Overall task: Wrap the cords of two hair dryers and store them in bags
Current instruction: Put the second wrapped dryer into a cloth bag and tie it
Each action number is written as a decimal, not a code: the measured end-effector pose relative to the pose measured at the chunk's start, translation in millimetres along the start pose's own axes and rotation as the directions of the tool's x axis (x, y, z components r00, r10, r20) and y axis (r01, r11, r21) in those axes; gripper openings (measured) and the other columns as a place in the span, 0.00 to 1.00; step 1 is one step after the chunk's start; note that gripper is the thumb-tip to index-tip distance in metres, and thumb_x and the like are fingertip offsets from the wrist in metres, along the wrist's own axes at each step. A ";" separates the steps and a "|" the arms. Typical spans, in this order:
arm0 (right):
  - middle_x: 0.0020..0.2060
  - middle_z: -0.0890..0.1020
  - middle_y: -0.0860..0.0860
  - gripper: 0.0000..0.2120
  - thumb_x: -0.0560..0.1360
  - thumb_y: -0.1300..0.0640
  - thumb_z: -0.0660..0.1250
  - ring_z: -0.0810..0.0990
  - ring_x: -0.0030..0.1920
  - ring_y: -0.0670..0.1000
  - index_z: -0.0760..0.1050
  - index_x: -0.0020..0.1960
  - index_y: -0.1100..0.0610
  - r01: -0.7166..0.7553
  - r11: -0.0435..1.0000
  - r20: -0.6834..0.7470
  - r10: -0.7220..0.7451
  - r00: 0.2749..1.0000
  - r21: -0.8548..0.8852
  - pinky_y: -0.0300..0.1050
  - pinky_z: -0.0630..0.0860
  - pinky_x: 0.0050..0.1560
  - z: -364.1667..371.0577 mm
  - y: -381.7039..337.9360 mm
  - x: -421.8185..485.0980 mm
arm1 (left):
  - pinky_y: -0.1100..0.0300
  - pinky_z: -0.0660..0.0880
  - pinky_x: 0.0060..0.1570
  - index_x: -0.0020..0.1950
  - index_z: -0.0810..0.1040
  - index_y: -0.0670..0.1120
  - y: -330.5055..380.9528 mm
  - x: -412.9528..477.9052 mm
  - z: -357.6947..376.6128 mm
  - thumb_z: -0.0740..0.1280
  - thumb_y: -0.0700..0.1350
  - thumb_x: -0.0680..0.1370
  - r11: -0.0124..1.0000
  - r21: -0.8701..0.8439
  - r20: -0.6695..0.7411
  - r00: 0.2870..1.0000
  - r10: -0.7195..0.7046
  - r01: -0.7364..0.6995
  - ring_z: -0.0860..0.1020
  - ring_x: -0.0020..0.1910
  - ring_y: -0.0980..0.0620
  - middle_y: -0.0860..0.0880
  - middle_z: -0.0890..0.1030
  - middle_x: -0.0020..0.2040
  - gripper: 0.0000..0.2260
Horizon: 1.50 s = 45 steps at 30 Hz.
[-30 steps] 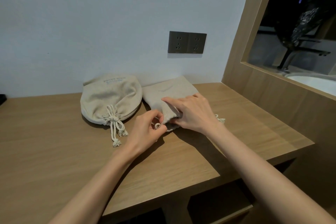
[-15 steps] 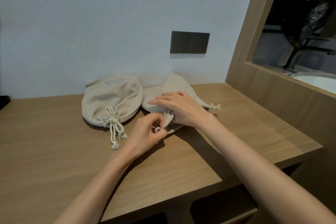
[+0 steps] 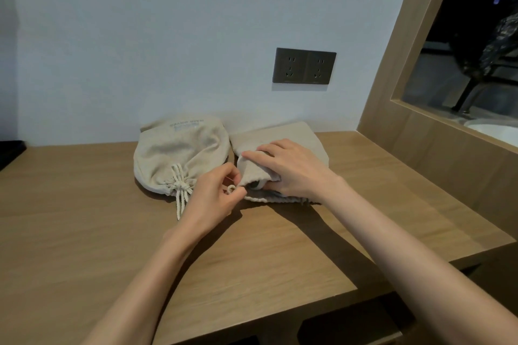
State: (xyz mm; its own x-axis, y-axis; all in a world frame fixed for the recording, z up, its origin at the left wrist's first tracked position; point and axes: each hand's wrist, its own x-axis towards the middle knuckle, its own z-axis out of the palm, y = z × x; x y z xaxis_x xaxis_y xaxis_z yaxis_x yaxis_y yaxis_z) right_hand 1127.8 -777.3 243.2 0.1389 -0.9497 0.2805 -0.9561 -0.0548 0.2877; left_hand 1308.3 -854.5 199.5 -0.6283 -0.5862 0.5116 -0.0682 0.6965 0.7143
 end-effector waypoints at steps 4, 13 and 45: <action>0.65 0.74 0.53 0.38 0.75 0.42 0.66 0.72 0.63 0.57 0.50 0.78 0.46 -0.023 0.998 0.001 0.023 1.000 -0.051 0.54 0.68 0.65 4.3 -5.3 5.5 | 0.49 0.73 0.35 0.40 0.74 0.44 2.3 -0.1 -1.7 0.68 0.35 0.71 0.999 -0.040 0.019 1.000 -0.011 0.012 0.78 0.37 0.39 0.44 0.79 0.38 0.05; 0.70 0.66 0.58 0.44 0.75 0.41 0.65 0.72 0.62 0.60 0.39 0.78 0.49 -0.093 0.992 0.049 0.097 0.994 -0.089 0.52 0.74 0.54 3.4 -12.8 7.5 | 0.57 0.74 0.30 0.39 0.74 0.45 4.4 1.0 2.7 0.68 0.36 0.72 0.996 -0.082 0.026 1.000 -0.018 0.020 0.77 0.36 0.40 0.47 0.78 0.39 0.05; 0.45 0.83 0.49 0.24 0.72 0.36 0.66 0.82 0.48 0.51 0.79 0.52 0.57 -0.466 -0.096 0.362 0.770 0.525 0.880 0.40 0.72 0.40 51.3 63.5 -33.5 | 0.67 0.76 0.27 0.45 0.77 0.42 6.3 61.2 45.3 0.64 0.54 0.78 0.389 -0.684 0.162 0.649 -0.743 0.617 0.80 0.35 0.54 0.47 0.81 0.38 0.15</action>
State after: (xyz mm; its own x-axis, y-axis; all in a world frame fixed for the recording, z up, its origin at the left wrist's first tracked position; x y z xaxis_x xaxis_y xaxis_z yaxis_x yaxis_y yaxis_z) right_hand 1049.2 -764.8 205.1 -0.7567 -0.6527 0.0373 -0.2001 0.1768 -0.9637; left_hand 1234.3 -867.2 213.7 -0.4826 -0.8310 -0.2766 0.1163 -0.3738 0.9202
